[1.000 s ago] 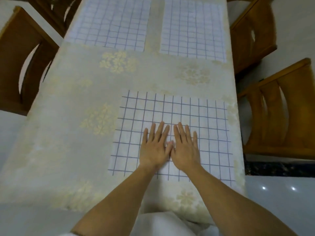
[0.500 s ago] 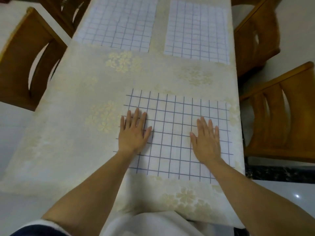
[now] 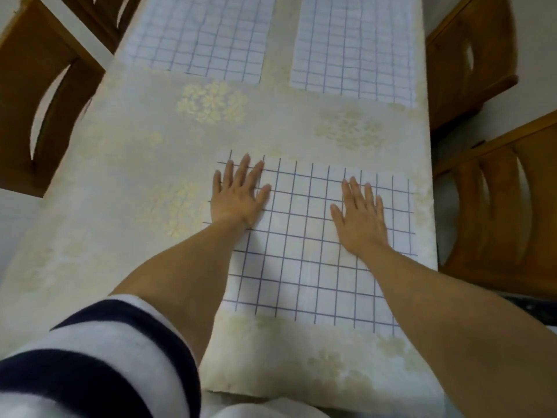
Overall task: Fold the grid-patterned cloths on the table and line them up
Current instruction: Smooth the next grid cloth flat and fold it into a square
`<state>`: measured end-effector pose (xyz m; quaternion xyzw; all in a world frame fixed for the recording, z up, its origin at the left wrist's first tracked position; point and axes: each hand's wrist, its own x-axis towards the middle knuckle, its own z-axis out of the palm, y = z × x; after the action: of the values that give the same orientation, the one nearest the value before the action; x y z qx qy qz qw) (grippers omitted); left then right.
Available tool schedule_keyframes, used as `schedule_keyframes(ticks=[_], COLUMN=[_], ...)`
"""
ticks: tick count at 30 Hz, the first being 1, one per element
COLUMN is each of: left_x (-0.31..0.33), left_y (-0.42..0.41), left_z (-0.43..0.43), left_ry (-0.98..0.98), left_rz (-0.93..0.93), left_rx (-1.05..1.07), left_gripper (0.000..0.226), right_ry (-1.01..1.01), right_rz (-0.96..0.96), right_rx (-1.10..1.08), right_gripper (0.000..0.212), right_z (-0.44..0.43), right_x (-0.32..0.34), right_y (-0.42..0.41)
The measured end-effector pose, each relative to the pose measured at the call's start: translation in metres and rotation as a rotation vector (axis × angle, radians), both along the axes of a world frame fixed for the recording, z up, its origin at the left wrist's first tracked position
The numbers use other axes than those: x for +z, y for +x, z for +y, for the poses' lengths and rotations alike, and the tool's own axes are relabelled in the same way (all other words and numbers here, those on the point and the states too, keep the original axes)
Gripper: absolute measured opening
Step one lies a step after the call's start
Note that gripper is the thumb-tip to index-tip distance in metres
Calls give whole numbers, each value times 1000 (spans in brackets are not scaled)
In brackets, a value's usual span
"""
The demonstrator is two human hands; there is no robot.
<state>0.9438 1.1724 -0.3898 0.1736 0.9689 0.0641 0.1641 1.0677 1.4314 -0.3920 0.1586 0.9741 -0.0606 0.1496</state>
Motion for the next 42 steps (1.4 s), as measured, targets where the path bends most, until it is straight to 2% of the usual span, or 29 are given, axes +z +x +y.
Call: schedule_keyframes(ticks=[3,6,8,11,16,19,23,26,29,31,32,35,39,40,42], left_x=[12,29,27,5,3,9,29,39,34,33,34,36,36,37,38], left_y=[1,46,93,141,144,133,102,76,64,61,60,61,60,60,60], left_z=[-2,22,33,27,22,22,34,50,60,64,67,72,74,74,77], left_ry=[-49,142,245,159,16,21,94,-11,-131,-198,-226,-256,-253,-255,-264], left_rz=[36,187,159,15,-31,-68,-105,-156,-279,-334,-355,-394,-420,-427,-438], left_rx=[12,-119,-246,-296,-301,-347,-374,-424,-445,-439,-432,-403,-378,-374,-368], left_gripper=[66,61,59,62,62,69,96,122,140,149,153,160,162,163,164], right_ry=[25,15,-28,-23,-7,-118,-233,-285,-342,-492,-596,-743,-679,-648,-620], right_rz=[-62,180,205,85,-13,33,114,138,69,44,70,148,205,199,205], right_rx=[-15,19,62,40,-33,-300,-616,-774,-942,-1098,-1157,-1227,-925,-856,-799], right_gripper=[70,63,61,63,66,70,86,91,101,121,124,91,47,39,42], right_z=[9,-42,-84,-111,-66,-27,12,27,41,50,55,66,64,61,54], right_x=[17,35,32,10,10,16,30,43,48,48,47,52,82,89,99], right_y=[1,12,37,91,137,137,126,109,99,94,93,95,101,103,104])
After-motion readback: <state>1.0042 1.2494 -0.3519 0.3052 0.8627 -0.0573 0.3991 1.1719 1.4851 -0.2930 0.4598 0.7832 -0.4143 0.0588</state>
